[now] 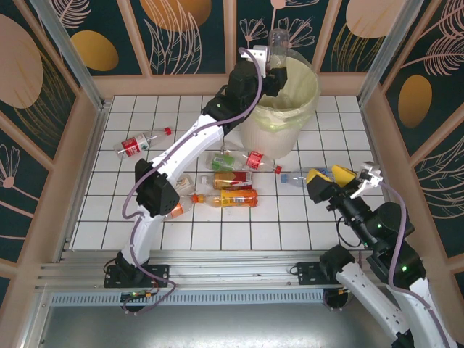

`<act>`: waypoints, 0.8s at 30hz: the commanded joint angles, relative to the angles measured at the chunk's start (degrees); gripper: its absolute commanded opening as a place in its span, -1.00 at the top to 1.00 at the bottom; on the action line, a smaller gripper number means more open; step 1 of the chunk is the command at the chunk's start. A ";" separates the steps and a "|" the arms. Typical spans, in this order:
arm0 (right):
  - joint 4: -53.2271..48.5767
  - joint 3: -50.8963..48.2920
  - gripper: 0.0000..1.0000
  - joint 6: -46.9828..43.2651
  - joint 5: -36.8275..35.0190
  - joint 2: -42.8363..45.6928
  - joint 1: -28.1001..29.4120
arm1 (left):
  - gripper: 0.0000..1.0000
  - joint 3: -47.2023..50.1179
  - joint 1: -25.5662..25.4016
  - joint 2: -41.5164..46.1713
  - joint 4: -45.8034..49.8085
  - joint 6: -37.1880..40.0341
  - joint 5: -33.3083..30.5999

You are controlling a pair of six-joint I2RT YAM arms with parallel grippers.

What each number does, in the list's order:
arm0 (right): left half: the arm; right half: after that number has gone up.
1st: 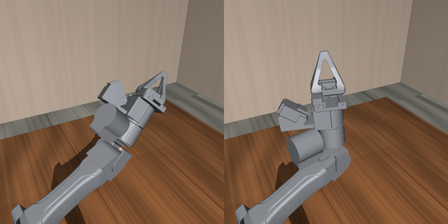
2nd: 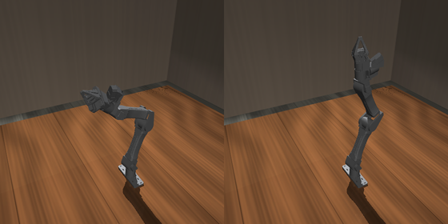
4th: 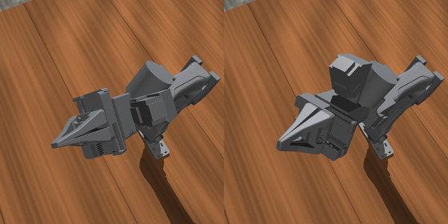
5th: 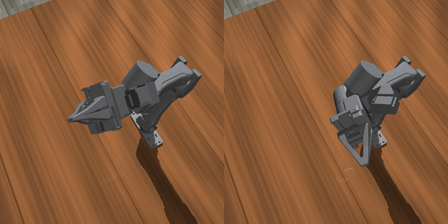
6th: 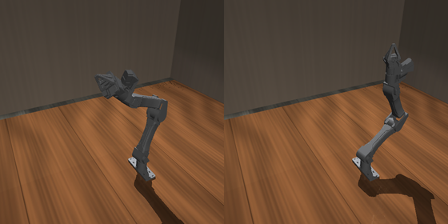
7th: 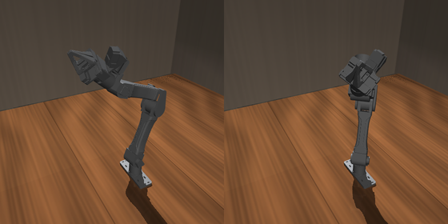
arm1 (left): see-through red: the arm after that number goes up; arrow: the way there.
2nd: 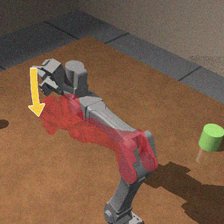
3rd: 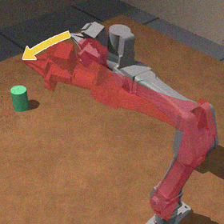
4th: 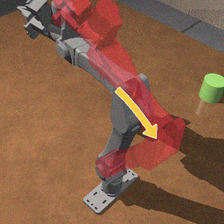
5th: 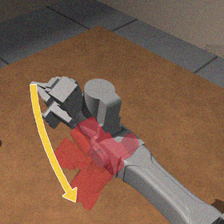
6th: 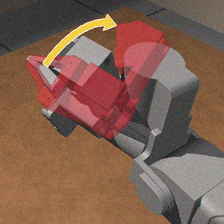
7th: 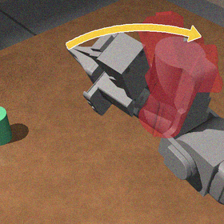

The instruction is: Put the plastic bottles in the bin

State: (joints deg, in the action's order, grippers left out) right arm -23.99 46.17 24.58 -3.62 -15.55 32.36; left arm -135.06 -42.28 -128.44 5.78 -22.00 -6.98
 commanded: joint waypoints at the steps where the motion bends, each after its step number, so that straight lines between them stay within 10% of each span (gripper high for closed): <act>1: 0.79 1.22 -0.94 0.56 -0.01 -0.69 0.35 | -0.01 -2.05 0.71 -1.74 -2.12 -1.18 -0.91; 24: -1.15 1.81 -0.94 0.55 1.65 -3.78 0.36 | -0.43 -0.34 1.85 -1.64 1.33 -1.32 -0.75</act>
State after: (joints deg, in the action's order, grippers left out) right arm -24.47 46.26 24.60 -2.96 -19.25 32.36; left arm -135.00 -40.91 -131.52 6.74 -23.27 -7.18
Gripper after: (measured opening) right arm 0.968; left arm 0.705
